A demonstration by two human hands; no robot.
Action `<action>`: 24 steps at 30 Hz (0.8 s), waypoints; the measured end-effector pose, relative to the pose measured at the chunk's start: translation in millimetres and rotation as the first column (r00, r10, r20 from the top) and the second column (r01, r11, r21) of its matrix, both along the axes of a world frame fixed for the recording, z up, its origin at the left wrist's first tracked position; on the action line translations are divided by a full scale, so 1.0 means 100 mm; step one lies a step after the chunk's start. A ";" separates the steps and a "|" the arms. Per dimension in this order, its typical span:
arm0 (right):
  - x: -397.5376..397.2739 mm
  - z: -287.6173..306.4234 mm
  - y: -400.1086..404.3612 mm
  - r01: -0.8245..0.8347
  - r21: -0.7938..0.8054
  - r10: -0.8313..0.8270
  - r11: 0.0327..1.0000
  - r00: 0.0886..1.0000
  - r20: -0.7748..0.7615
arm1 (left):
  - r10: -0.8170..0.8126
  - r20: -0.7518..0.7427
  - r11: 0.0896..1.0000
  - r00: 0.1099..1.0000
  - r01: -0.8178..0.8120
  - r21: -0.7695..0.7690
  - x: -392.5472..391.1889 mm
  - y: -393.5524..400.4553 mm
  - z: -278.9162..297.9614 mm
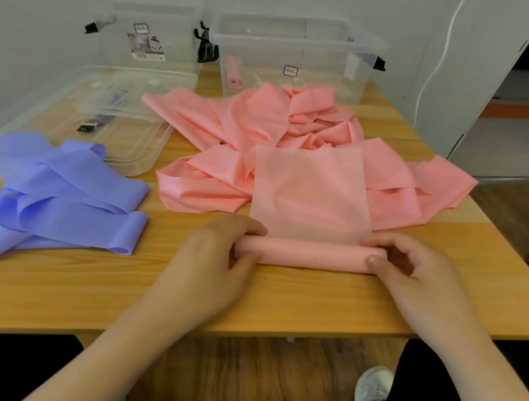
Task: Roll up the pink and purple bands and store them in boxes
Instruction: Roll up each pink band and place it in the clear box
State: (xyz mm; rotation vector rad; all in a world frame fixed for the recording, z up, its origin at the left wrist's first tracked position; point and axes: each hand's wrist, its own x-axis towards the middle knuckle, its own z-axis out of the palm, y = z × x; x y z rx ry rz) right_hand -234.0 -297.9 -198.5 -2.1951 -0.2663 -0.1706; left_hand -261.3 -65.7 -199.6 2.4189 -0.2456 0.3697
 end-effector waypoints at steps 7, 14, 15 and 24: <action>-0.02 -0.05 0.04 0.098 -0.041 -0.094 0.994 0.991 0.092 | -0.022 0.035 1.000 0.999 0.022 -0.002 0.01 -0.02 0.01; -0.01 -0.02 0.01 0.083 -0.084 -0.068 0.993 0.984 0.162 | -0.018 -0.033 0.999 0.999 0.019 0.050 -0.02 0.06 0.09; -0.02 0.00 0.00 0.039 -0.080 -0.026 0.996 0.987 0.160 | 0.001 -0.032 0.999 0.999 0.001 0.037 -0.03 0.07 0.09; -0.09 0.00 0.05 -0.138 0.009 0.139 0.990 0.990 -0.026 | 0.072 0.022 0.995 0.997 -0.071 -0.064 -0.10 -0.09 -0.04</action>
